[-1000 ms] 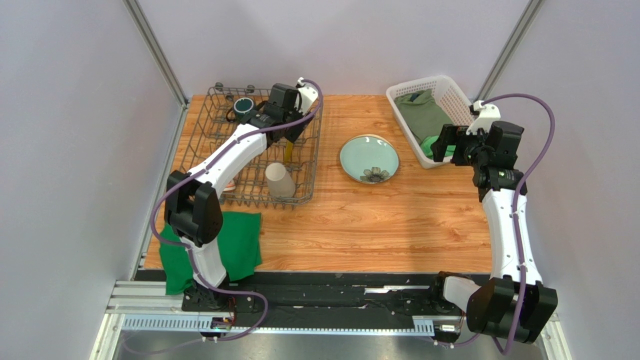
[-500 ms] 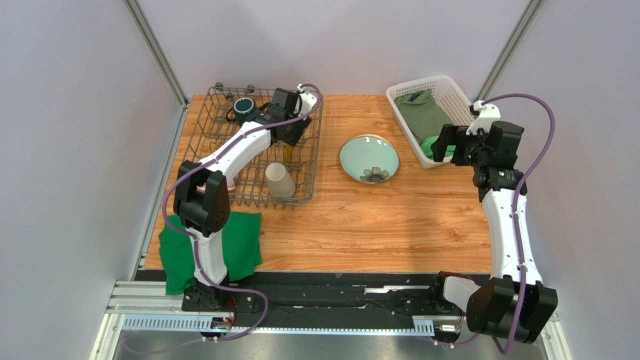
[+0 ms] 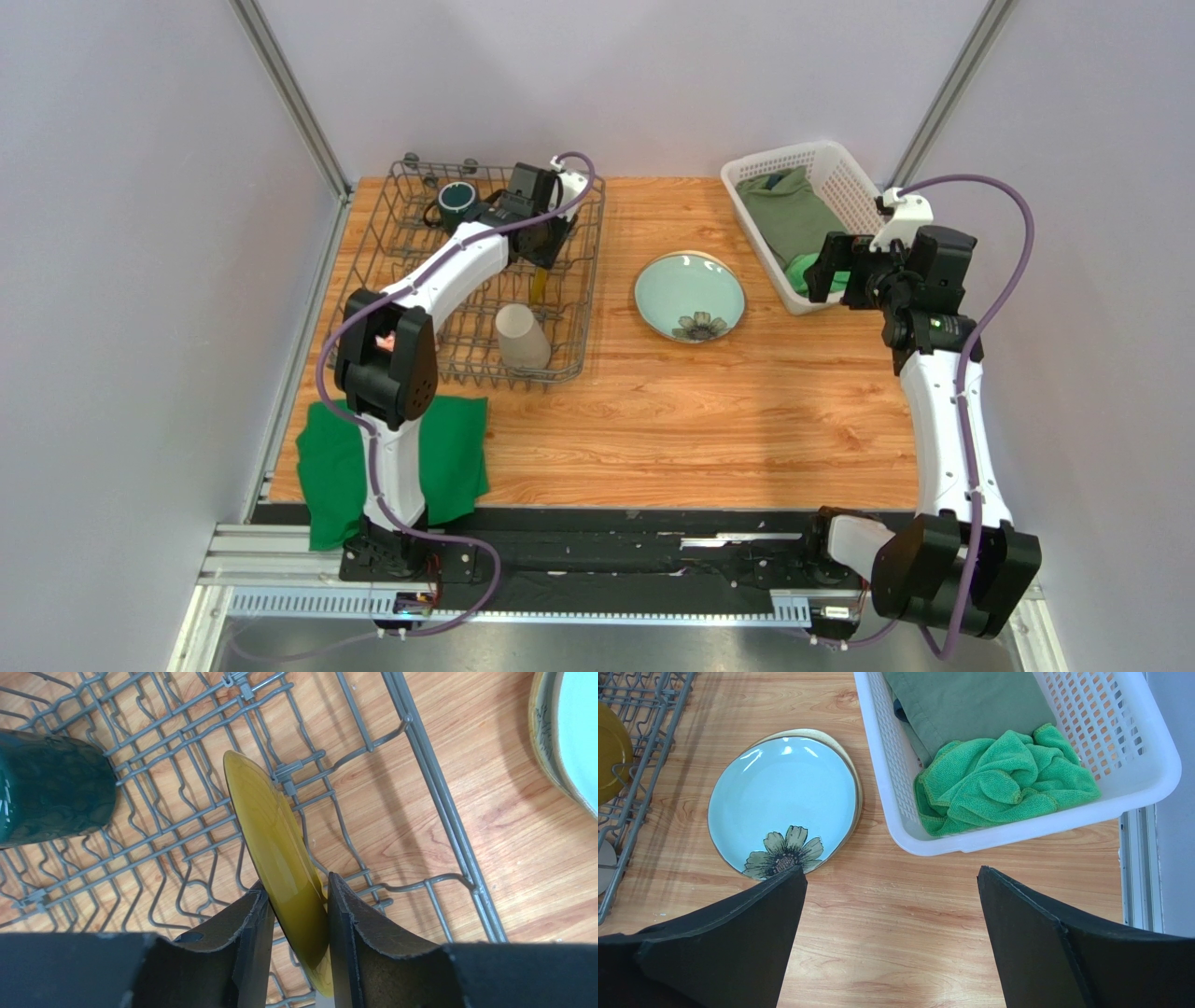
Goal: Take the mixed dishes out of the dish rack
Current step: Pick up the plate from the dish rack.
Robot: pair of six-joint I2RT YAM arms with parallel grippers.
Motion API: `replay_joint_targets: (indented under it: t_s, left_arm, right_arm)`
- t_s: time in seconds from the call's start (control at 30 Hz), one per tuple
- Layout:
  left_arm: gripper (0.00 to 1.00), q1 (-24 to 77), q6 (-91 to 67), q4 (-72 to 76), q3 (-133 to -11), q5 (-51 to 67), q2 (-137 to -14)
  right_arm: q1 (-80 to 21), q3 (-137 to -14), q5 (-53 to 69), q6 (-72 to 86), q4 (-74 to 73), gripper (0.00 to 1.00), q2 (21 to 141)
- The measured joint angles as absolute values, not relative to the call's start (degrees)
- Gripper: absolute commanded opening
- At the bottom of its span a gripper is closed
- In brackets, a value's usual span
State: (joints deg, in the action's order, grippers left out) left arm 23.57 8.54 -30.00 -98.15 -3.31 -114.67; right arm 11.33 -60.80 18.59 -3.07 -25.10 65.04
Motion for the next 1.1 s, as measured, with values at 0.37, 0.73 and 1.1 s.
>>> replay_joint_targets:
  t_s: [0.37,0.73,1.1]
  left_arm:
    - [0.0,20.4,2.0,-29.76,-98.32,2.39,-114.34]
    - [0.0,19.53,0.27,-30.81,-98.15,3.46,-111.83]
    - [0.0,18.96,1.02,-31.18,-98.32,3.29,-106.04]
  right_arm:
    - [11.33,-60.8,18.59,-3.09,-25.28,0.99,65.28]
    - [11.33,-60.8,18.59,-3.09,-25.69,0.99,65.28]
    - [11.33,-60.8,18.59,-3.11,-25.85,0.99,65.3]
